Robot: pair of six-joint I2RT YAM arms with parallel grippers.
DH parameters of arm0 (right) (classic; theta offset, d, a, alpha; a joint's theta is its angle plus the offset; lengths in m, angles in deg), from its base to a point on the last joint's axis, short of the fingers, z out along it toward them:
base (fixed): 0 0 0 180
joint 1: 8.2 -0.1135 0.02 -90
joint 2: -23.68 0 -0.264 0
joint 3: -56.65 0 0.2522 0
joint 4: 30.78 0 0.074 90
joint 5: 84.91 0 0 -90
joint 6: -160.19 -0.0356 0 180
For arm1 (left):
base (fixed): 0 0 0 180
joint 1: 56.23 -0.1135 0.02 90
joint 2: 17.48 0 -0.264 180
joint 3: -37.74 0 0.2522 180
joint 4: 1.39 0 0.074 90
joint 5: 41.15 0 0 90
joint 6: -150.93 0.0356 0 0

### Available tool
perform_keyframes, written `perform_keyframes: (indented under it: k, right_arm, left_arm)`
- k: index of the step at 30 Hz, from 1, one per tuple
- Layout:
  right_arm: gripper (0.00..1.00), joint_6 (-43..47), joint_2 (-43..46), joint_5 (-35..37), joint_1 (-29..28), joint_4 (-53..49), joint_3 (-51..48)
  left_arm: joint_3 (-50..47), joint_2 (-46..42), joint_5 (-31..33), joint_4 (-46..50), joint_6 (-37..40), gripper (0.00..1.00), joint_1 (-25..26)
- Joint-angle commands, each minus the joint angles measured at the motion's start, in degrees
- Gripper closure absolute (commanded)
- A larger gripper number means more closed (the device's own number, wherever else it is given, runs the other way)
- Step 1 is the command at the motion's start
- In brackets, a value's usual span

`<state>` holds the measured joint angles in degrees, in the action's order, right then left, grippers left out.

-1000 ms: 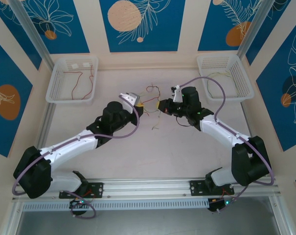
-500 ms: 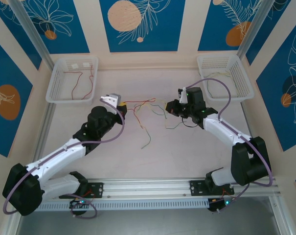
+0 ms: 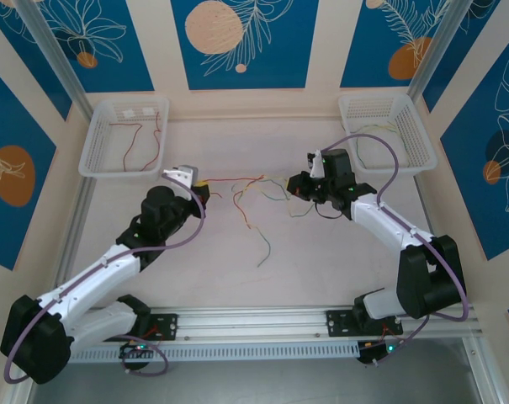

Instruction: Untangle the cables

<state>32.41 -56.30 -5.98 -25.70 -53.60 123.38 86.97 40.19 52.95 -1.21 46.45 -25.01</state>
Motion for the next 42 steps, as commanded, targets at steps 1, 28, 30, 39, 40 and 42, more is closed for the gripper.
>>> perform_keyframes:
  k: [1,28,30,39,40,42]
  right_arm:
    - [1.00,0.6,-0.9,12.2,2.5,-6.0,1.2]
    - [1.00,-1.2,-6.3,10.0,-7.5,-0.1,5.5]
    - [1.00,-1.7,-6.4,9.7,-7.8,0.6,5.4]
    - [1.00,-1.0,-2.1,11.3,-5.6,-0.7,3.0]
    - [1.00,-0.8,-1.3,11.5,-5.2,-0.6,2.3]
    - [1.00,-0.3,0.7,11.8,-4.0,0.2,0.5]
  left_arm:
    - [0.6,-3.1,6.0,-1.6,-0.1,1.00,-3.1]
    - [22.7,24.1,-25.7,-5.7,-5.1,1.00,10.7]
    - [25.2,28.2,-26.8,-6.6,-5.6,1.00,13.0]
    - [25.2,27.4,-20.7,-4.8,-1.6,0.35,15.2]
    - [24.0,25.1,-18.7,-4.5,-0.4,0.29,15.2]
    - [21.1,19.3,-15.3,-3.8,2.5,0.23,14.5]
